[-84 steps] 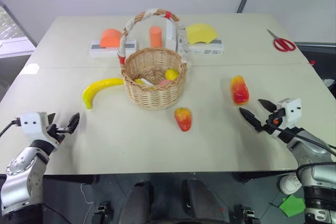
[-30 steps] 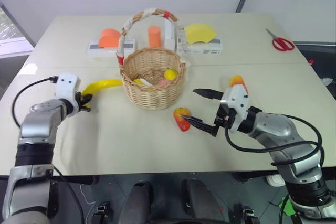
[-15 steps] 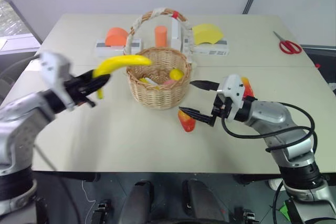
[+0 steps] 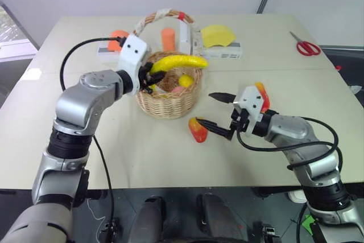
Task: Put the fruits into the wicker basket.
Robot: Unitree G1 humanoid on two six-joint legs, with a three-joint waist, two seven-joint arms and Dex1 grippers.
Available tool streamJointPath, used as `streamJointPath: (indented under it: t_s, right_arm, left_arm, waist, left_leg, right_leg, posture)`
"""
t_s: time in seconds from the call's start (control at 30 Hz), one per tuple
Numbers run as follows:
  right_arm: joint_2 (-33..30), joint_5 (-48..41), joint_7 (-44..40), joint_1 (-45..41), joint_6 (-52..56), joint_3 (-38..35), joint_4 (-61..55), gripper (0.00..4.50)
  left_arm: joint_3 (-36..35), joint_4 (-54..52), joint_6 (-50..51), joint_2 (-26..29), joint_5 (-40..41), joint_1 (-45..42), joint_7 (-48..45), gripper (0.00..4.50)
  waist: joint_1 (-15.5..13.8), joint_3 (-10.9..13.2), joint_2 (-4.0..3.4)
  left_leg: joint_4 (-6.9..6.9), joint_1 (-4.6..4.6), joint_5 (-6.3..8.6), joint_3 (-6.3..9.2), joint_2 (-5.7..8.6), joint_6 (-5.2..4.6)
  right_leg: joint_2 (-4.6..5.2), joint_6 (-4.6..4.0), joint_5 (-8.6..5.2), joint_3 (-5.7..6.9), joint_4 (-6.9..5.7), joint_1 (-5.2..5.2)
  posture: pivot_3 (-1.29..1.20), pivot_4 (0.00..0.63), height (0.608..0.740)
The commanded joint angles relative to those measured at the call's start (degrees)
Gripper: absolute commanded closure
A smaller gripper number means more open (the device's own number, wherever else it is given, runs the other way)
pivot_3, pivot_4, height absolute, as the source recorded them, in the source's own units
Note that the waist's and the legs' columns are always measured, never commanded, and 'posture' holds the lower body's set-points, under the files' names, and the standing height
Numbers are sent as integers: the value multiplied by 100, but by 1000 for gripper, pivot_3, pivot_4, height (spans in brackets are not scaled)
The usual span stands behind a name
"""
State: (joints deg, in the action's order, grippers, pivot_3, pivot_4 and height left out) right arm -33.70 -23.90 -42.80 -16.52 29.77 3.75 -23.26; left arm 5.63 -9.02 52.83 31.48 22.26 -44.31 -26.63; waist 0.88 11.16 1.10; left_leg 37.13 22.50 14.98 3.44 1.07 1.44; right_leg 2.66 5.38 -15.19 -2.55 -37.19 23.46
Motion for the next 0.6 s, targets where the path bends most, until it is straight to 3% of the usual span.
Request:
streamJointPath:
  t_s: [0.03,0.23,0.4,0.6]
  right_arm:
    - [23,-172,149,130,327,-114,-263,0]
    - [386,170,535,292,512,376,64,0]
    - [650,174,650,230,741,500,292,0]
    - [847,489,829,95,738,684,748,0]
  left_arm:
    - [-199,-131,-306,94,-19,-113,-253,326]
    - [-952,-878,-1405,602,448,991,-1443,326]
    - [-1511,-1816,-1252,1172,1463,2416,-2564,326]
    - [-1385,-2354,-1277,1542,1568,3368,-2784,326]
  waist:
    - [-8,0,0]
    - [73,1,-3]
    - [18,1,-3]
    - [-11,1,-3]
  left_leg:
    - [0,0,0,0,0,0]
    - [-6,0,-1,-8,-13,2]
    - [-4,0,-3,-10,-23,6]
    - [1,-1,-3,-7,-16,5]
  right_leg:
    - [2,0,0,0,0,0]
    - [1,-1,0,-10,1,8]
    - [2,-2,-1,-11,1,5]
    - [4,-3,-1,-6,8,-6]
  posture:
    - [0,150,740]
    - [0,150,740]
    - [0,150,740]
    - [0,150,740]
